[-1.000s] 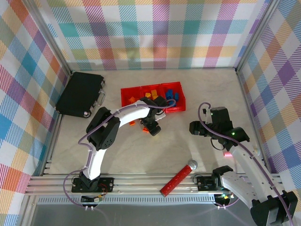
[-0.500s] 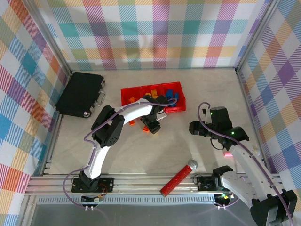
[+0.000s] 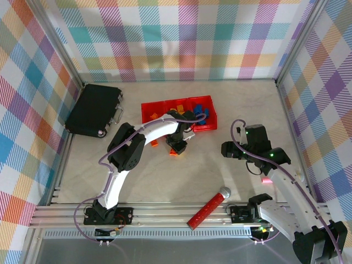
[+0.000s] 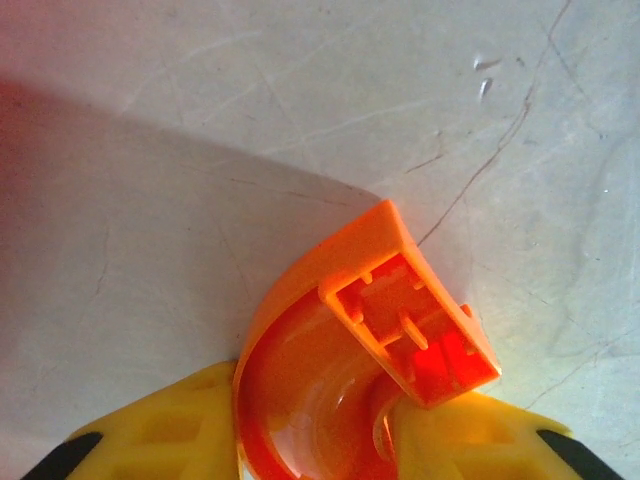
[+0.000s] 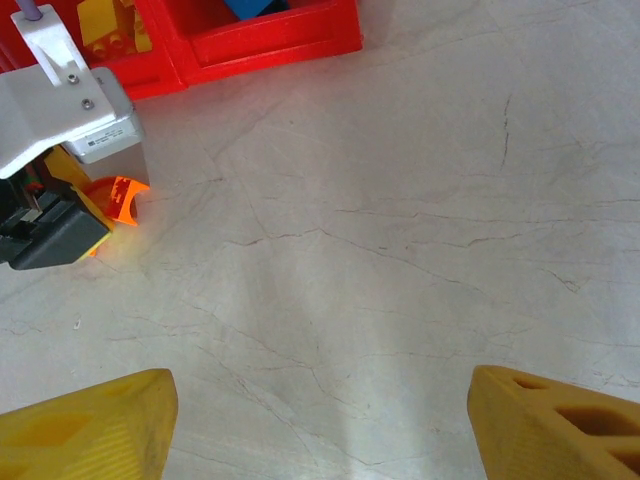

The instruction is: Sort the legos into containers by color

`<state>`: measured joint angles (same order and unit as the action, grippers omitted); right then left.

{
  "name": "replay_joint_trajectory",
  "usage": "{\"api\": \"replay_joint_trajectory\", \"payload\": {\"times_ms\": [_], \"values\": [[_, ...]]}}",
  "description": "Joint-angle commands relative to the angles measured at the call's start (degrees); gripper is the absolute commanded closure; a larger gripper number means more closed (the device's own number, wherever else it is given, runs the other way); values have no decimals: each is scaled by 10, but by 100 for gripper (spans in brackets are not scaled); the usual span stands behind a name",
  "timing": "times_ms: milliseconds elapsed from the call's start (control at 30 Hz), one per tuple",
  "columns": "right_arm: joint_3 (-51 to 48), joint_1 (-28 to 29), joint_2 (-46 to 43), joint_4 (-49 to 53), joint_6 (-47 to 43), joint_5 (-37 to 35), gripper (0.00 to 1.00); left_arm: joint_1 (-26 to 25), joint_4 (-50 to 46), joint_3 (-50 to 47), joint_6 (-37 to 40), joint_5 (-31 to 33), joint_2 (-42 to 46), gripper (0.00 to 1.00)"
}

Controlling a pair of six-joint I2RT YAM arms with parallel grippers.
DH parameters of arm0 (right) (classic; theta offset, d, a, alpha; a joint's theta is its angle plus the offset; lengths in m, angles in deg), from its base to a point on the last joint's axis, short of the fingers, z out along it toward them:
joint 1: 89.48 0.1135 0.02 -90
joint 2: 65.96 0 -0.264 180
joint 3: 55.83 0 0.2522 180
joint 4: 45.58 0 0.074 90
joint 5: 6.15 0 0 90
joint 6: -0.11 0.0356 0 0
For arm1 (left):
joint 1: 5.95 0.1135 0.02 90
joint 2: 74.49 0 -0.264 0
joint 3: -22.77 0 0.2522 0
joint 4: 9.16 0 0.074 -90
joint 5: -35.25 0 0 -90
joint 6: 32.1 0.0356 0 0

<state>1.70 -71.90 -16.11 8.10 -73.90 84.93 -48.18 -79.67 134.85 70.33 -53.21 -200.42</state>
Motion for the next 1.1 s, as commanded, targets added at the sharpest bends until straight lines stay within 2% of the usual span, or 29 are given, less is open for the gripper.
{"api": "replay_joint_trajectory", "payload": {"times_ms": [0, 200, 333, 600, 733, 1067], "values": [[6, -4, -1, -2, -2, 3, 23, 3, -1, -27, -20, -13, -3, 73], [7, -4, -1, -3, -3, 4, 23, 1, 20, -42, -41, -2, 62, 81], [5, -4, 2, -9, -2, 6, 23, 1, 18, -31, -60, 15, 104, 82], [7, -4, 4, -11, -3, 8, 23, 11, 20, -8, -100, 107, 169, 83], [6, -4, 6, -13, -4, 12, 23, 54, 19, 7, -132, 146, 178, 86], [1, -4, 17, -14, -4, 26, 23, 181, 87, 20, -208, 100, 179, 86]]}}
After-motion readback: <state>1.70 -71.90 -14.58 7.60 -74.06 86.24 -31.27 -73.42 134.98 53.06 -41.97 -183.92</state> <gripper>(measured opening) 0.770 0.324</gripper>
